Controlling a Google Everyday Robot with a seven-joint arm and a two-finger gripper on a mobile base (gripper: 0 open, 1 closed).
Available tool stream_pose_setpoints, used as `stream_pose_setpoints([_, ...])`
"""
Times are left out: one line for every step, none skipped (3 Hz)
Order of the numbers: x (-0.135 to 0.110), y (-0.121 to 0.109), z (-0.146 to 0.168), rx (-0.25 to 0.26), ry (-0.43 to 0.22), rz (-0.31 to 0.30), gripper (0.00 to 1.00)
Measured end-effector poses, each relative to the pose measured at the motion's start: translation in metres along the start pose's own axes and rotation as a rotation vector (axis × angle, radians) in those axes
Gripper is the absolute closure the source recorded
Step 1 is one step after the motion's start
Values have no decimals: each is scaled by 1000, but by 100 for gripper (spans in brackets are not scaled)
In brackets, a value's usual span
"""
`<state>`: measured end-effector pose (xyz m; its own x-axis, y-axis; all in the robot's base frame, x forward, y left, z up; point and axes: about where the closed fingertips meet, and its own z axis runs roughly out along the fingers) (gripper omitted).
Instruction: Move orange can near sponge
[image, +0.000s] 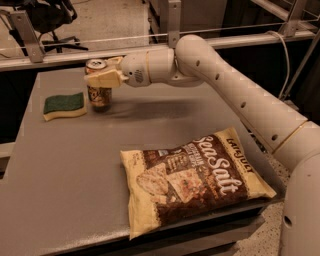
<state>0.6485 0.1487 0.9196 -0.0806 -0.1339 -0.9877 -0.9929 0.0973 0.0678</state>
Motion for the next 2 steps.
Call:
stream_pose_setpoints([3,7,14,-28,4,1,62])
stream_pose_setpoints([6,12,25,-49,9,2,39])
